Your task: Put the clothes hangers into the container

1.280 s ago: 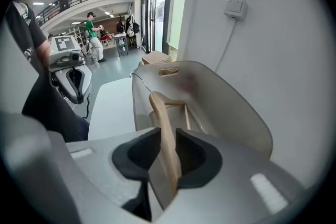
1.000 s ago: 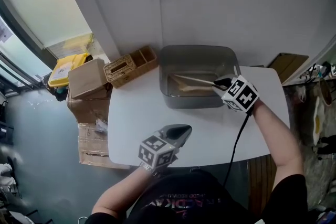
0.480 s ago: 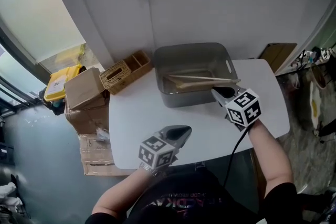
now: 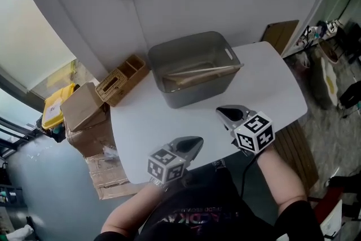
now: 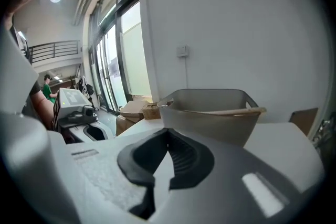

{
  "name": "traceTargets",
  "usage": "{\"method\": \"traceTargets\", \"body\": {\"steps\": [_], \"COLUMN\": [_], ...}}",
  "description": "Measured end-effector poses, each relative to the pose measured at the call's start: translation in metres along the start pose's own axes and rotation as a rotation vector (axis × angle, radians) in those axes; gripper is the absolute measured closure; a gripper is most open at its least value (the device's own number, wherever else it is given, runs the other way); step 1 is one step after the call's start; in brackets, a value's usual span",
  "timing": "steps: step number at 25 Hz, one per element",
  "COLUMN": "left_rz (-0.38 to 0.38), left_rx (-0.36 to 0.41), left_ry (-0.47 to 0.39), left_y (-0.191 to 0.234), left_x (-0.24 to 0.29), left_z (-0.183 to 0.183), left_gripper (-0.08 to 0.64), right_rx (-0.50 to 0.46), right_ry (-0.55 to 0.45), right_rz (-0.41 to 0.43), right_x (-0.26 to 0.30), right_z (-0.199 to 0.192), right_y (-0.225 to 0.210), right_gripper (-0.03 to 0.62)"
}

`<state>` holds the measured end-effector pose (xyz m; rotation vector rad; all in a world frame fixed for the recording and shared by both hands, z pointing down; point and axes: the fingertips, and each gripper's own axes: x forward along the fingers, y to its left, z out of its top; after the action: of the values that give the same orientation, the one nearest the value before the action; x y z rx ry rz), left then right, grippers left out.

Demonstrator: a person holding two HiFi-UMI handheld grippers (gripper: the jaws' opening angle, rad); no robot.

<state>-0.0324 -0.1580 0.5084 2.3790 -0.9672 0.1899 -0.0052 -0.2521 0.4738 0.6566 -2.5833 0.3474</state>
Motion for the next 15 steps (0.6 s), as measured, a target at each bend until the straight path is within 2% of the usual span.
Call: {"method": "traceTargets", "body": {"steps": [8,15], "left_rz": [-0.033,-0.002], "left_rx": [-0.018,-0.041], "left_ry": [0.02,-0.001], "left_y": [-0.02,-0.045], "left_x": [-0.003,-0.002], "left_z": [-0.025,-0.036], "left_gripper": [0.557,0.557], "right_rx": [0.152,0.217], "right_ry": [-0.067,-0.027], "right_rz": [-0.062,-0.04], "right_x": [-0.037,-0.07], "right_z": [-0.033,-0.079], "right_y": [0.032,0.049], "right_gripper": [0.589,0.589]}}
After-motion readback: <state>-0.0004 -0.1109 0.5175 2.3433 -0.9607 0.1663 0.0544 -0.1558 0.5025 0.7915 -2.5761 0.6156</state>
